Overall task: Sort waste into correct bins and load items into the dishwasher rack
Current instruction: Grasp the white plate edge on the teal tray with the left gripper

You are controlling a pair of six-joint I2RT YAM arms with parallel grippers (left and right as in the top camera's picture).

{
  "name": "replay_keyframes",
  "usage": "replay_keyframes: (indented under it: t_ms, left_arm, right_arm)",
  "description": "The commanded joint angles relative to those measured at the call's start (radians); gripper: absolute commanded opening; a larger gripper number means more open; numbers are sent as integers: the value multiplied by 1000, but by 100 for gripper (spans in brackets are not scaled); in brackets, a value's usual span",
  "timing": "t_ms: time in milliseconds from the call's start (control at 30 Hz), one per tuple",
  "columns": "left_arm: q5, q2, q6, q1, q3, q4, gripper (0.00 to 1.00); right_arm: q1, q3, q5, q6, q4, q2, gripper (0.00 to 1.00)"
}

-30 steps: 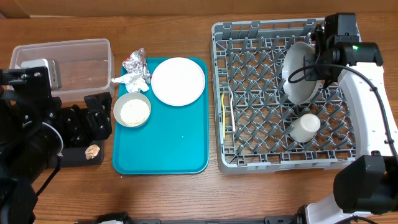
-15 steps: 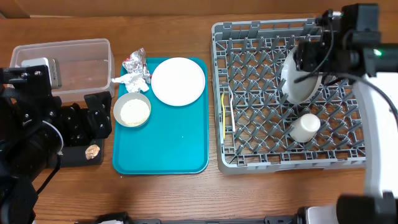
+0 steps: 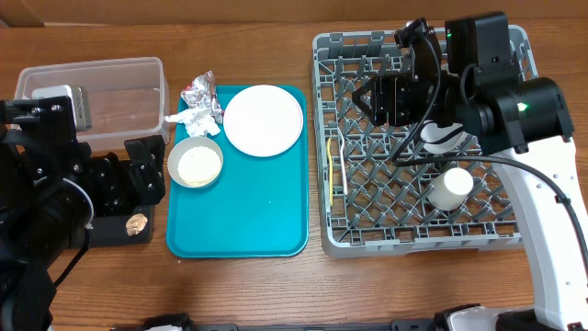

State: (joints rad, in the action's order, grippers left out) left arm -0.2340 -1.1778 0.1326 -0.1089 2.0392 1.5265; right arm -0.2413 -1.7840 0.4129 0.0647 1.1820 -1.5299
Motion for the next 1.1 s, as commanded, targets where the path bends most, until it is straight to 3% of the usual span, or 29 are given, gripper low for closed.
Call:
replay_keyframes:
  t_ms: [0,267,433,600,733,833,867,900,933,1067]
  left_arm:
    - [-7,0,43,-3,5,-8,100]
    - [-30,-6,96,-2,4,-17,100]
    - [-28,-80,66,-1,-29,122,100]
    - [-29,-186,-12,8,-187,147,90]
    - [-107,-273,-2,110,-360,12,79]
    - [-14,-339,183,199,-437,-112,80]
    - [7,-360,234,215,-453,-149,76]
    - [5,-391,299,229,-470,-196,63]
    - [5,-412,343,236,-476,-219,57]
    - [13,-565,526,264,-494,-377,48]
  right_arm:
    - [-6,-3,19,45,30,6,75]
    - [-17,-3,6,35,93,6,74]
    - [-17,-3,-11,34,92,6,74]
    - [-17,-3,-11,38,97,6,74]
    - [-17,-3,-12,37,103,6,74]
    - [-17,-3,-13,37,109,6,74]
    - [-17,-3,-16,37,109,6,74]
    - [-17,-3,-20,37,109,6,74]
    - [-17,-3,-19,37,109,6,74]
    - [-17,-3,-19,37,110,5,73]
